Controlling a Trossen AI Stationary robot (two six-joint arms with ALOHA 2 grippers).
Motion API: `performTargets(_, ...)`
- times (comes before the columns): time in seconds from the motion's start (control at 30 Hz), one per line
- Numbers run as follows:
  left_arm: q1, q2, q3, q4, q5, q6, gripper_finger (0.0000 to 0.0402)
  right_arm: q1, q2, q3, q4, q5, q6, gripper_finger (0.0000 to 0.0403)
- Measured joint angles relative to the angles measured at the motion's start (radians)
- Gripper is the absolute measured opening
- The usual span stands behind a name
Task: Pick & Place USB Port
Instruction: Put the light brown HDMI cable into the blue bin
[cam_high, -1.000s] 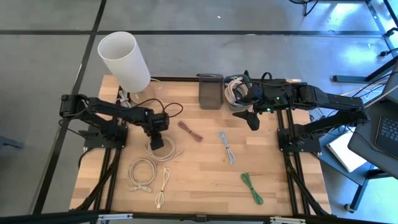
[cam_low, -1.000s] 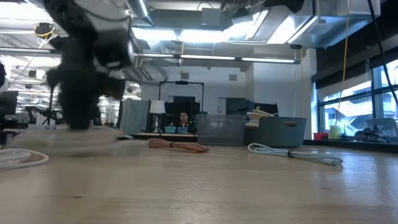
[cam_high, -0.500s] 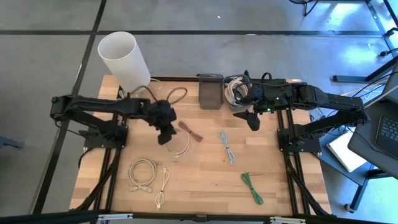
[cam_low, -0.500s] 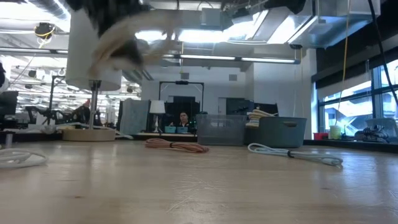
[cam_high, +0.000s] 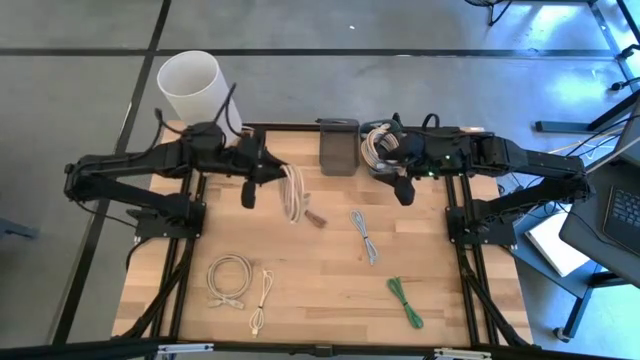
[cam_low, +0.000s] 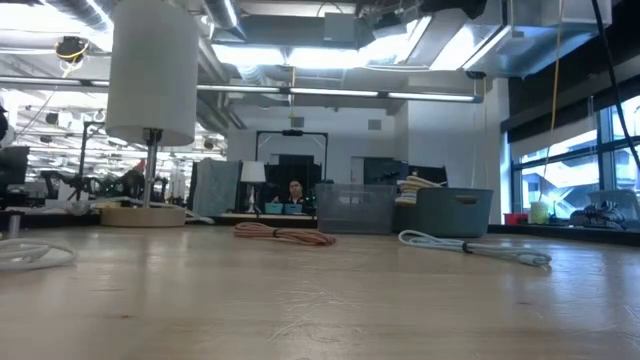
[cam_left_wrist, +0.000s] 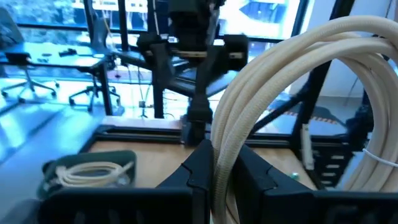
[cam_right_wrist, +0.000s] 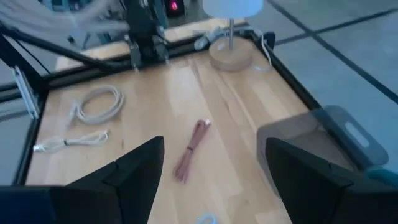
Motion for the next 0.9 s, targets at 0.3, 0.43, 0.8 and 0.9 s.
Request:
performTargets(0.3,0.12,0.171,0.0,0.274,0.162,0.038,0.003,0.0,0.008,0.0,0.123,-0.015,-0.002,0.0284)
performTargets(0.43,0.209,0.245,0.0,0.409,0.245,0.006,0.003,0.0,0.012,0.0,0.158,-0.042,0.003,0.0284)
performTargets(0.8,0.345,0.389,-0.002,0.628,0.398,-0.149,0.003,0.007,0.1,0.002,0.46,-0.173,-0.024,0.0284)
performTargets(0.9,0.345,0.391,0.004,0.668,0.402,-0.159,0.003,0.006,0.144,0.001,0.438,-0.2,-0.021,0.0284)
